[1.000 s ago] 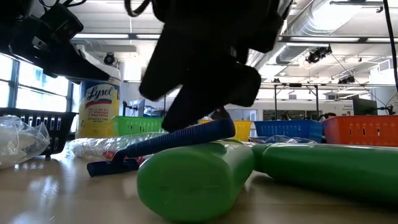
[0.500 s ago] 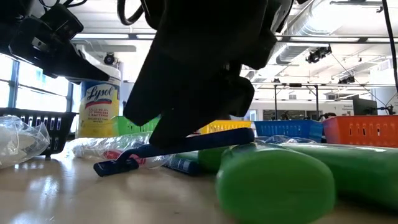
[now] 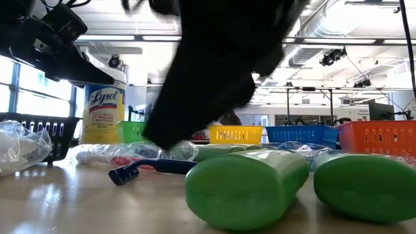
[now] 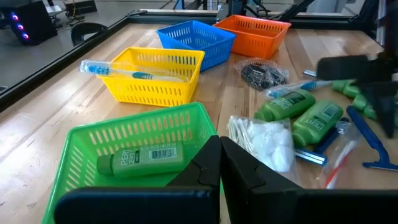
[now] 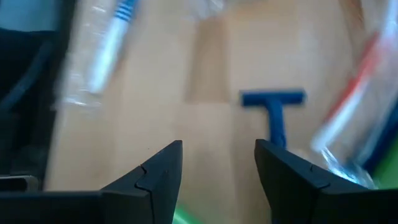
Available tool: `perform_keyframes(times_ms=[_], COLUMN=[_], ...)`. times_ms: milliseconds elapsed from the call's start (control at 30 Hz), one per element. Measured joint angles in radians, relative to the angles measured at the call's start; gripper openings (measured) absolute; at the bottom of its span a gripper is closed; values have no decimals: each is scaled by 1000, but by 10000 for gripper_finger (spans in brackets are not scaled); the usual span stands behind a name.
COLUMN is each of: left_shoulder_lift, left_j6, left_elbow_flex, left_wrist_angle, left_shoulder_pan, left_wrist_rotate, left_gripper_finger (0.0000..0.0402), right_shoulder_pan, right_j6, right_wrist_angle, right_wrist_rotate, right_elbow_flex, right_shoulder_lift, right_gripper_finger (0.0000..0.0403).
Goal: Pick & Place Travel size toiletries
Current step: Put the bottom left razor into the black bin
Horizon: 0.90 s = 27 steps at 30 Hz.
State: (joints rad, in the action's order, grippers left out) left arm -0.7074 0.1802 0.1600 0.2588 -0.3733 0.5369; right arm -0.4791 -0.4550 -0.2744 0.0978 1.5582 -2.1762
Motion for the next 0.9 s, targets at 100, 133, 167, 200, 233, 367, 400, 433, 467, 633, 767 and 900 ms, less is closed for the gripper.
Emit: perform_keyframes(times_ms=[100, 133, 167, 200, 233, 367, 400, 433, 467, 633, 767, 900], left_shoulder_lift=[0, 0, 0, 0, 0, 0, 0, 0, 0, 0, 0, 0], left_j6=[-19, -19, -19, -19, -20, -27, -27, -27, -27, -26, -26, -29], left_elbow_flex=[0, 0, 0, 0, 0, 0, 0, 0, 0, -1, -1, -1], left_wrist_angle=[0, 0, 0, 0, 0, -1, -2, -3, -5, -14, -27, -28], left_shoulder_pan=[0, 0, 0, 0, 0, 0, 0, 0, 0, 0, 0, 0], left_wrist_rotate=[0, 0, 0, 0, 0, 0, 0, 0, 0, -1, -1, 0], left_gripper_finger=[0, 0, 0, 0, 0, 0, 0, 0, 0, 0, 0, 0], right_shoulder_pan=[-23, -31, -37, -41, -41, -10, -4, 2, 8, 23, 24, 23], right_j6=[84, 110, 131, 145, 146, 108, 106, 106, 102, 77, 91, 106], right_wrist_angle=[-36, -60, -85, -101, -113, -156, -163, -174, -171, -189, -203, -201], right_wrist_rotate=[42, 71, 101, 121, 133, 110, 107, 115, 116, 122, 124, 114], right_elbow_flex=[59, 78, 91, 97, 97, 97, 96, 95, 94, 98, 96, 97], right_shoulder_lift=[3, 4, 5, 5, 5, -18, -28, -41, -53, -71, -76, -83], right_gripper_finger=[194, 194, 194, 194, 194, 194, 194, 194, 194, 194, 193, 174])
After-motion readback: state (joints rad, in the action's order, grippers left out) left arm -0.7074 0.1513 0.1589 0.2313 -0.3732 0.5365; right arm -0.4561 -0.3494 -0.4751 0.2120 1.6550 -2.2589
